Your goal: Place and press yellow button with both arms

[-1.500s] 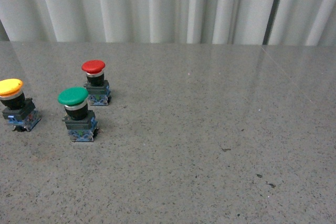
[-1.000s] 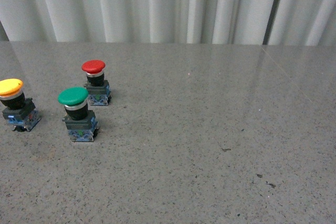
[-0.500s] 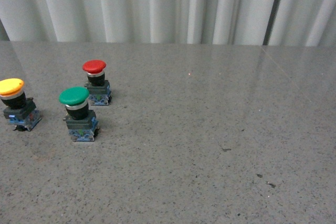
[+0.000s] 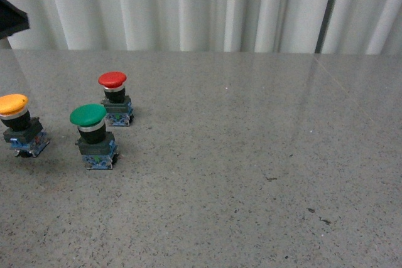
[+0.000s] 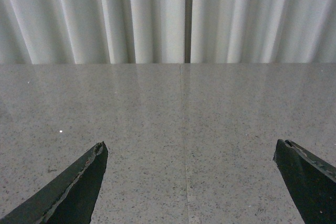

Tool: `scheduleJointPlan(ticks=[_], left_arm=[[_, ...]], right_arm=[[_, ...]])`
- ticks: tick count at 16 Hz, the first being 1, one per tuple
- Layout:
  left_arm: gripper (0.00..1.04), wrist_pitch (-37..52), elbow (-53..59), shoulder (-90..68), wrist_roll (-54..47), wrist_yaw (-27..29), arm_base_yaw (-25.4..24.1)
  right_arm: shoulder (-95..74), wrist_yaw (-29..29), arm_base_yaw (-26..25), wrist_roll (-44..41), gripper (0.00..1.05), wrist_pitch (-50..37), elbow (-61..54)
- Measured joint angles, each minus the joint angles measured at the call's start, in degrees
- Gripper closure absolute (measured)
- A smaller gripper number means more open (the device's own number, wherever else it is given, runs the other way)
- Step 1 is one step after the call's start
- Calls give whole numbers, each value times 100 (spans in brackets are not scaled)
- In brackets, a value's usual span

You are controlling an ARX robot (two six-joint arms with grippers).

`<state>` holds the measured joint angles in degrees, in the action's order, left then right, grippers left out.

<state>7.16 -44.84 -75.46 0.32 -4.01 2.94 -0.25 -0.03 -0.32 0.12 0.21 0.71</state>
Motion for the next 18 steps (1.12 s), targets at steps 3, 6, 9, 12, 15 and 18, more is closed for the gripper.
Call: scheduleJointPlan(ticks=[3,6,9,12,15,18], left_arm=[[7,-251,-203,-752,264,164,-70],[7,-138,-175,-920,114,444,-339],[7,-125,-175,-1287,74,46,-516],[7,-26,-175,-1379,-212,-184,-452],[7,-35,-175,-1484,-391,-197,-459],[20,9,-140,-1493,-535,-114,-468]], right_arm=[[0,0,0,2,7,0,0],[0,0,0,2,7,0,0],[0,0,0,2,7,0,0],[0,0,0,0,7,0,0],[0,0,0,0,7,0,0],[0,0,0,2,7,2,0]])
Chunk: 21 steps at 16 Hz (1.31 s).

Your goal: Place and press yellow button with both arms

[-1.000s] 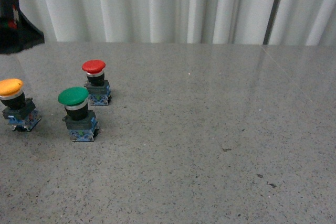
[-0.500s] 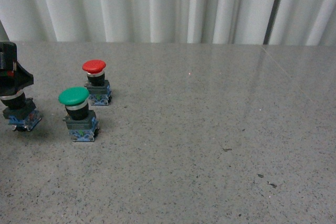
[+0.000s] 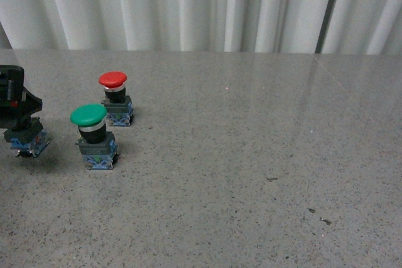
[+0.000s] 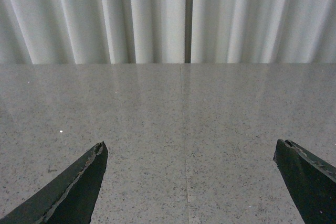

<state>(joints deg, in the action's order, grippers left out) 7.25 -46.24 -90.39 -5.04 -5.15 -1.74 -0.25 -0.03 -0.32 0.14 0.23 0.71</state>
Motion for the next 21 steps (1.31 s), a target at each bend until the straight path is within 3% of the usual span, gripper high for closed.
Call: scheduleJointPlan(ticks=[4,5,8,12,18,21], left_arm=[[63,0,39,2,-44,2,2],[65,-33,39,26,-44,2,4],[66,-400,31,778,-39,197,236],[66,-684,-846,1464,310,675,1580],[66,-472,-1305,160,1812,1429,3504],[66,-444,-1453,-431,2435,1963,3696]], right_arm=[[0,0,0,0,7,-2,0],[0,0,0,-2,7,-2,0],[0,-2,0,-2,7,-2,0],[0,0,0,0,7,0,0],[0,0,0,-2,7,-2,0],[0,0,0,0,7,0,0]])
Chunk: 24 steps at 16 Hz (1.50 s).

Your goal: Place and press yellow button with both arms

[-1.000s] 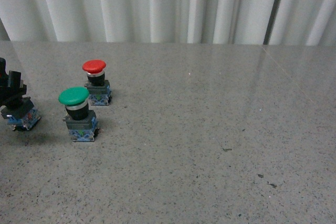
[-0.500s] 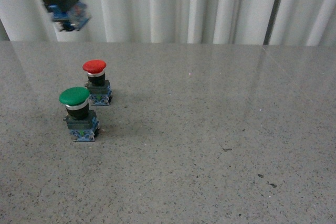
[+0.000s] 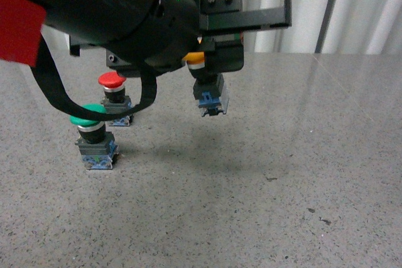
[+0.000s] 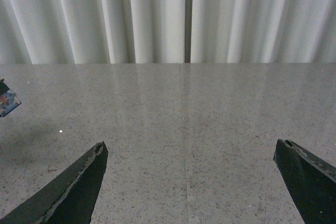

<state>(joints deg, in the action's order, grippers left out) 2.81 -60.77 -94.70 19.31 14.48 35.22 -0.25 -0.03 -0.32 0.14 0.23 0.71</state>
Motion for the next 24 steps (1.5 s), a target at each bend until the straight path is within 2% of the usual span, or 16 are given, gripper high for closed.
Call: scheduleJointPlan(ticks=[9,16,21,22,24], left_arm=[[67,-61,-590,-1228,927,262,254],[67,-155,-802,-1414,1196,308,321],[32,-177,-802,-1414,1222,278,328],[10,-98,-800,-1397,1220,201,332],[7,125,-647,-798,1104,129,345]], right_arm=[[0,0,0,-2,7,-2,0],[0,0,0,-2,7,-2,0],[0,0,0,-2,7,0,0],[0,0,0,-2,7,-2,0],[0,0,0,0,7,-2,0]])
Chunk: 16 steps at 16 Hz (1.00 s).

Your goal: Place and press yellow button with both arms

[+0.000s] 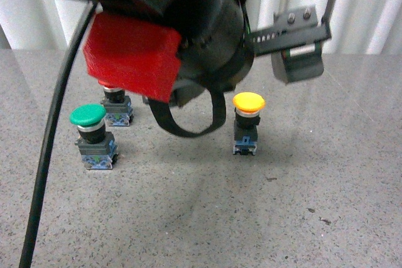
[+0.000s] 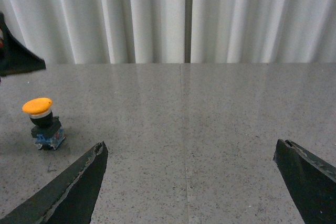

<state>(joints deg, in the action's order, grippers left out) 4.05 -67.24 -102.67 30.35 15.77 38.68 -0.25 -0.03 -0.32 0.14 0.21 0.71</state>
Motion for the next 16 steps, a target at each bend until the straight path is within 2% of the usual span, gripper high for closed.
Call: scheduleJointPlan(ticks=[2,5,8,9,12,16], left_arm=[[7,219,120,638,-315,-15,-24],[7,717,769,1919,-1543,326,-243],[9,1038,1655,3147,-3016,745,-1045],[20,1613,2221,3604,-3036,765,-1405],[52,1773,4037,5462,-3036,-251,-2699],[97,2002,5187,6210,-3036,-822,-3099]], right_arm=[[0,0,0,-2,7,0,0],[0,0,0,-2,7,0,0],[0,0,0,-2,7,2,0],[0,-2,0,0,7,0,0],[0,0,0,-2,7,0,0],[0,0,0,-2,7,2,0]])
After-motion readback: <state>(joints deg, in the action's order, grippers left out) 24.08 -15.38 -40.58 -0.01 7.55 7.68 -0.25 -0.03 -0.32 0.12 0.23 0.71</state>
